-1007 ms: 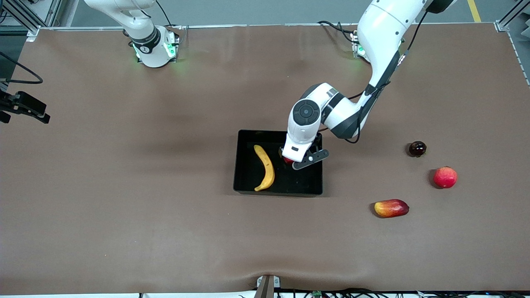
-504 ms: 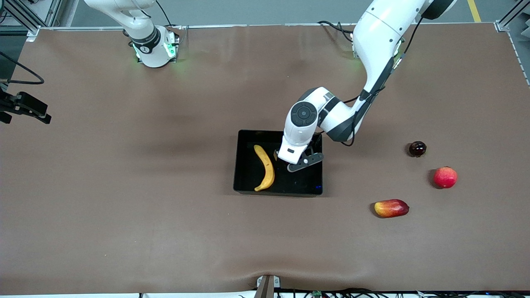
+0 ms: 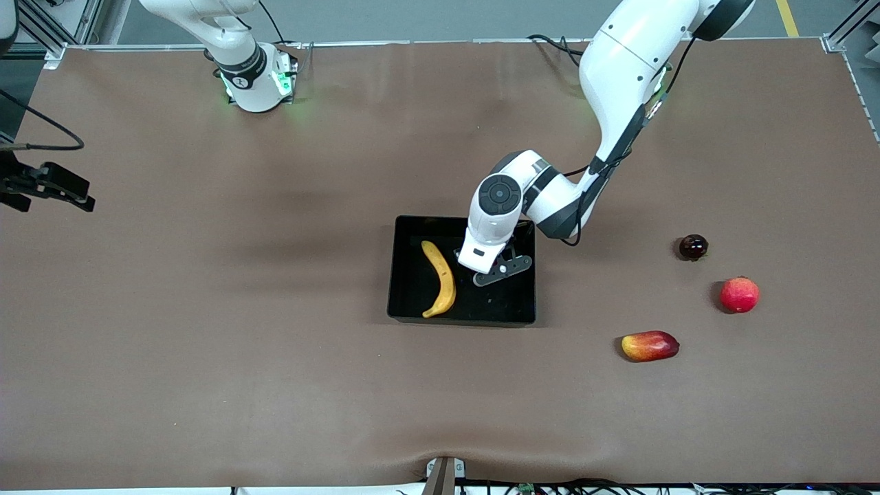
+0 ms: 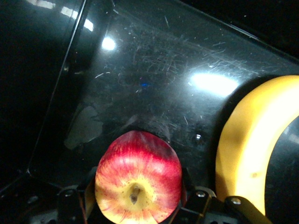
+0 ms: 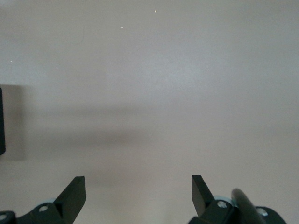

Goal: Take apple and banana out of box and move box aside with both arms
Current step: 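Grasp the small apple with the left gripper and lift it out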

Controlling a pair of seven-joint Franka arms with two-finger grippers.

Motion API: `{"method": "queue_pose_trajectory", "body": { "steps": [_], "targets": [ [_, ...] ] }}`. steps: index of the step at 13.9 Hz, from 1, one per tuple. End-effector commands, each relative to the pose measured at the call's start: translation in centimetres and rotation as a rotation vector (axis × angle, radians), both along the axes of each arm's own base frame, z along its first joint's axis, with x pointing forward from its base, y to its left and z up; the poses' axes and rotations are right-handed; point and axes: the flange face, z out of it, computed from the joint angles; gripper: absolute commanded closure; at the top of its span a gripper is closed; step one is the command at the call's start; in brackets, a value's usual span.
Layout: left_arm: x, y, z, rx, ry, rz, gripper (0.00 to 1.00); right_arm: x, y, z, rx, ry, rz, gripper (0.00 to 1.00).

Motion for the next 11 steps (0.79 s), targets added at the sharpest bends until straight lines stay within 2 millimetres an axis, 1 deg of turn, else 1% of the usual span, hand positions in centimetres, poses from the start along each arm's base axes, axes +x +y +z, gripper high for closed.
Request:
{"method": "queue_pose_trajectory", "body": {
  "steps": [1, 3, 4, 6, 7, 8, 9, 10, 11],
  "targets": [
    [0.7, 0.2, 3.4, 0.055, -0.03, -0.023, 1.0, 1.0, -0.2, -1.4, -0.008, 0.024, 0.003, 0.0],
    [1.5, 0.4, 8.6, 0.092, -0.05, -0.028, 1.0, 1.7, 0.3, -3.1, -0.015, 0.053, 0.013, 0.0],
    [1.9, 0.7, 11.2, 0.1, -0.059, -0.033, 1.0, 2.3, 0.5, -4.5, -0.013, 0.076, 0.014, 0.0],
    [2.6, 1.9, 15.9, 0.109, -0.082, -0.053, 1.0, 2.6, 0.9, -5.2, -0.008, 0.086, 0.017, 0.0],
    [3.2, 3.2, 17.9, 0.11, -0.088, -0.07, 1.0, 2.6, 1.3, -5.2, -0.008, 0.085, 0.022, 0.0],
    [4.4, 5.4, 19.4, 0.106, -0.095, -0.067, 1.0, 2.7, 1.6, -5.2, -0.009, 0.085, 0.025, 0.0],
    [5.8, 8.0, 20.2, 0.105, -0.102, -0.062, 1.0, 2.7, 1.6, -5.2, -0.009, 0.085, 0.025, 0.0],
    [7.3, 10.7, 20.2, 0.107, -0.097, -0.069, 1.0, 2.7, 1.6, -5.2, -0.009, 0.085, 0.023, 0.0],
    [8.5, 13.3, 19.7, 0.114, -0.081, -0.08, 1.0, 2.6, 1.6, -5.2, -0.009, 0.086, 0.022, 0.0]
  ]
}}
